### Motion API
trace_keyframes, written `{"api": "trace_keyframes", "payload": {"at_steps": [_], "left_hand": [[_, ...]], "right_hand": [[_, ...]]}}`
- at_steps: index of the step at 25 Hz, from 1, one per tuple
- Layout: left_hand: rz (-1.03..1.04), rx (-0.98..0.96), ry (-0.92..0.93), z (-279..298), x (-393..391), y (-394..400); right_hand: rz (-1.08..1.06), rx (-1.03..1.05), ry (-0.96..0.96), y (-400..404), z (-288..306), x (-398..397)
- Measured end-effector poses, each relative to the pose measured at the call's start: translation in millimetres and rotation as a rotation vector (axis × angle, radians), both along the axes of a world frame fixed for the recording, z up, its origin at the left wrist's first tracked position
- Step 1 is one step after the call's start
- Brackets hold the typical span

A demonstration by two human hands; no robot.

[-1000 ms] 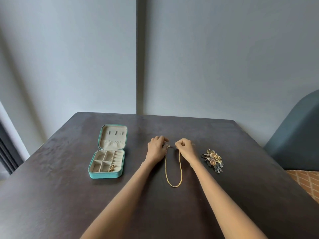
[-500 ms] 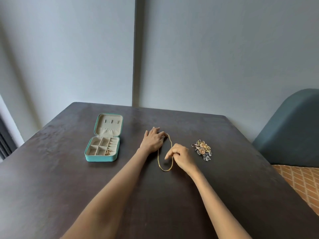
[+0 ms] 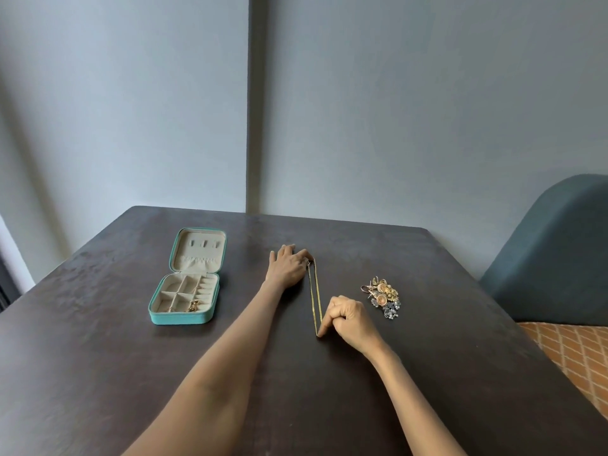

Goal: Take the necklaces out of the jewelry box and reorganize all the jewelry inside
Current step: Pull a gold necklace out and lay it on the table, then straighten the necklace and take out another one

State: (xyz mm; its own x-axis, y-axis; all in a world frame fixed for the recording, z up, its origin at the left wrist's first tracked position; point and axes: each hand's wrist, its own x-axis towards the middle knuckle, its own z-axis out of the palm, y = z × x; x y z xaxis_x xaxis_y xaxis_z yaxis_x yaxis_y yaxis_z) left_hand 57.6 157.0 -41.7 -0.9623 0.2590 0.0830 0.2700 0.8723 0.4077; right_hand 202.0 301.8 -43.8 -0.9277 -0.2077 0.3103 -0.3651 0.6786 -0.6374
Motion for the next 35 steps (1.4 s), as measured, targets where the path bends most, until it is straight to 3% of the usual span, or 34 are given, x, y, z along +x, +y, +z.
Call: {"api": "trace_keyframes", "payload": {"at_steps": [29,35], "left_hand": [[-0.049,0.064,0.059,2,9,4],[-0.058,0.301,-0.035,14,27,-5]], "right_hand": [[-0.005,0.010,-0.095,7,6,16],[-0.121,-0.288,-0.111,1,13,7]]}}
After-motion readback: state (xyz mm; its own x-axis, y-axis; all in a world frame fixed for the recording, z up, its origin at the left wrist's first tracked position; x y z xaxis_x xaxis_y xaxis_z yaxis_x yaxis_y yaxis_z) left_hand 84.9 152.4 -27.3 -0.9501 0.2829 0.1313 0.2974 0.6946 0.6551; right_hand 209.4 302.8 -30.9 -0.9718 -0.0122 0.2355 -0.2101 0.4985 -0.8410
